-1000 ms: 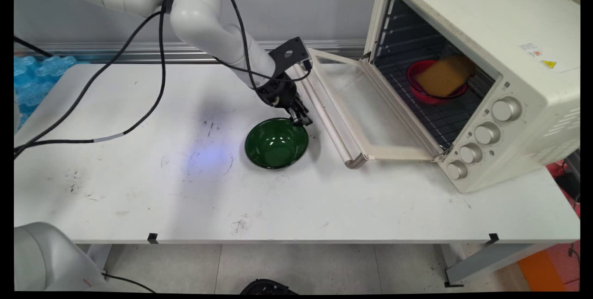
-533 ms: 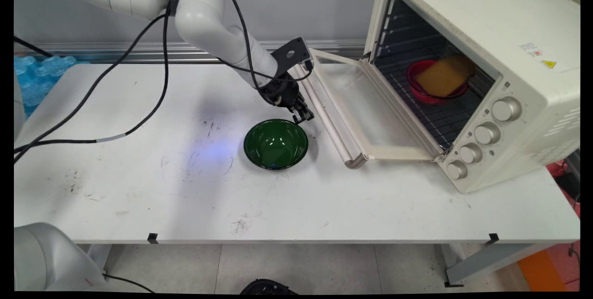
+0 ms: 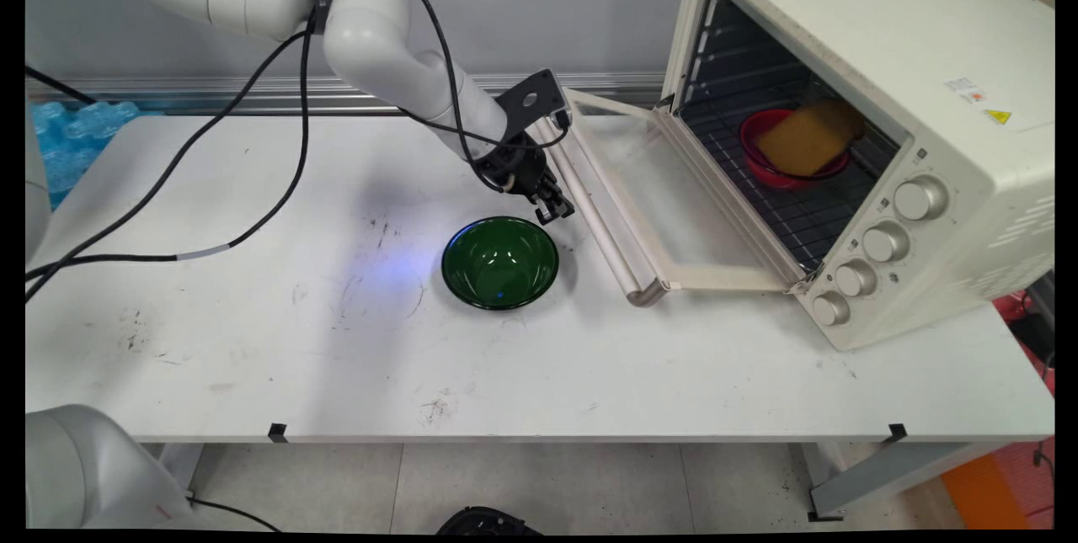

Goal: Close the oven

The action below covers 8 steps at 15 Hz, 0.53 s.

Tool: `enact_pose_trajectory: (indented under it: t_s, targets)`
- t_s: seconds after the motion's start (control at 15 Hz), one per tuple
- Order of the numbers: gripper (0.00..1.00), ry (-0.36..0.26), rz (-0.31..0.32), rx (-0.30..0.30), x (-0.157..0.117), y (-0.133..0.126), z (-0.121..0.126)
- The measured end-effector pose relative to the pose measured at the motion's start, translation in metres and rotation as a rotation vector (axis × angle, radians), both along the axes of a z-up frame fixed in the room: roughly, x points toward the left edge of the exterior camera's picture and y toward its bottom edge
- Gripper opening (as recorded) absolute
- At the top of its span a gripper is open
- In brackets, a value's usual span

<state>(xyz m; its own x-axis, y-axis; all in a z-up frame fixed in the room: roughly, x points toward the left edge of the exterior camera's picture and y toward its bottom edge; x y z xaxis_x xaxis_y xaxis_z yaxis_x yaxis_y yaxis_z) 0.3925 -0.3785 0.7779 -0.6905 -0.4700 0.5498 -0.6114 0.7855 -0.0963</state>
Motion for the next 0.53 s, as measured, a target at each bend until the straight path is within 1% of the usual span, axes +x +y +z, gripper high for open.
enact_pose_trajectory:
  t_s: [0.53]
  targets:
    - [0.0, 0.043, 0.013, -0.023, -0.0034, -0.0034, -0.0004]
